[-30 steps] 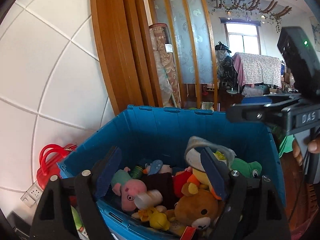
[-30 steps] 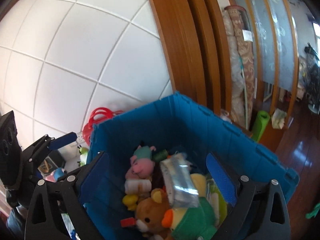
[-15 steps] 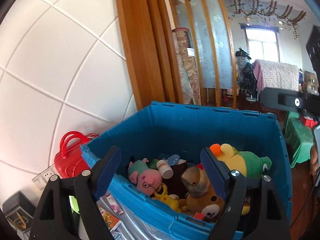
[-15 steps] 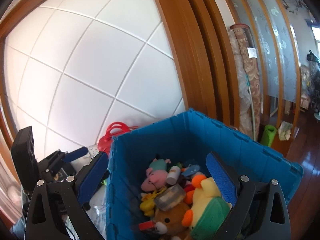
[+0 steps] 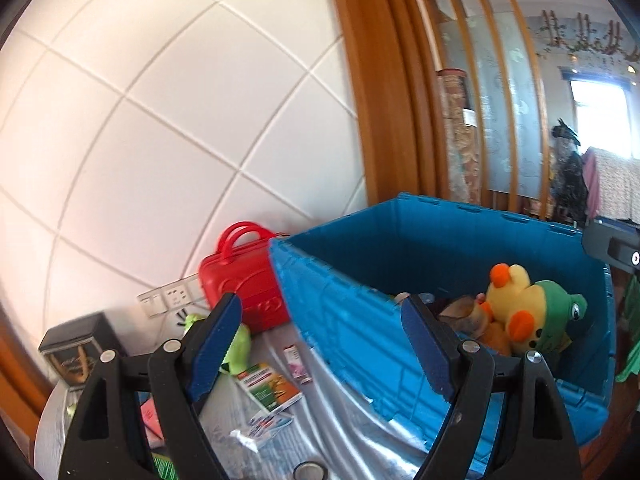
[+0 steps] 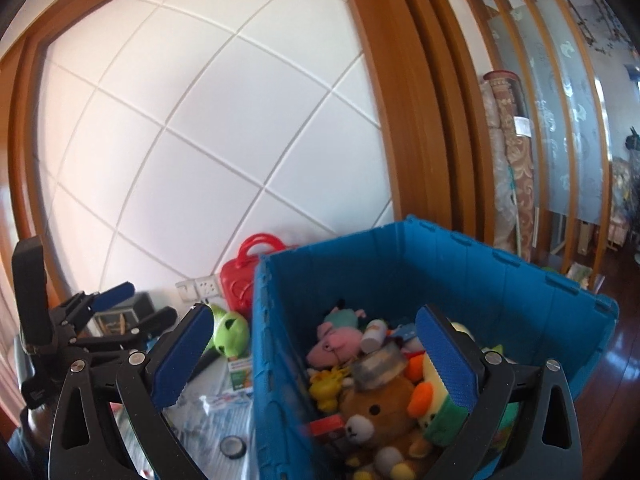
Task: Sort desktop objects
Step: 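Withdraw both tools from the crate back over the bed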
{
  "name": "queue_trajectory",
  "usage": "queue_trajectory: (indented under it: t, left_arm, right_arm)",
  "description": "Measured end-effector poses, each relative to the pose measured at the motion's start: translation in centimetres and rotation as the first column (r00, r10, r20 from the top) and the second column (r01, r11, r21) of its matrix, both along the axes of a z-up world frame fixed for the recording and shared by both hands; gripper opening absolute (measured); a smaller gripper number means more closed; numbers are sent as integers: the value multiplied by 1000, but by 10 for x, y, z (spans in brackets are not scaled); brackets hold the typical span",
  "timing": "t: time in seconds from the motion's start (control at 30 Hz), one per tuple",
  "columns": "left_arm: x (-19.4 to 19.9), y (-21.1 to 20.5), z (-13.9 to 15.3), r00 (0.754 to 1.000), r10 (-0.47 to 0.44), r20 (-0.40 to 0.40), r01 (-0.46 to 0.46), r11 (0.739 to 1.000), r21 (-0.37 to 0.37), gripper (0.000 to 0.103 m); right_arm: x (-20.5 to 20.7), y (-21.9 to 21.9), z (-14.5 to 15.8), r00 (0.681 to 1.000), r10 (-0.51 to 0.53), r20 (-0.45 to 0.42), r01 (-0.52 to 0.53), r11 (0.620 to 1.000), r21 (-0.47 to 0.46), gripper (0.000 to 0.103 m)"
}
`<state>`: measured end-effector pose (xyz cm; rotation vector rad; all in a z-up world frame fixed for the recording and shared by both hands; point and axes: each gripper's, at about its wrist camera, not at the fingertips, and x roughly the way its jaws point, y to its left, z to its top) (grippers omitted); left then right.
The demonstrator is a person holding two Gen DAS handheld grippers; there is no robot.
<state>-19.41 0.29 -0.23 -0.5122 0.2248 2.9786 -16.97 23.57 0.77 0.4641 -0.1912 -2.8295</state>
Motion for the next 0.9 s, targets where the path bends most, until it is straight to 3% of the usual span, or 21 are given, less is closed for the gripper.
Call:
queue_trajectory:
  t: [0.2,0.53,0.9]
  left_arm:
    - [35,-26,-7,991,119,-58,-120,993,-16,82]
    - [91,-75,-13,975,203,-91,-208,977,-51,82]
    - [132,-137,-45,943,330,-54,-334,937,-101,82]
  right_arm:
    - [24,-29,-8,1000,16,12,-16,1000,18,103]
    - [91,-97,-22,999,43,19,-43,999,10,103]
    - [123,-152,-63,989,95,116,-95,995,0,103]
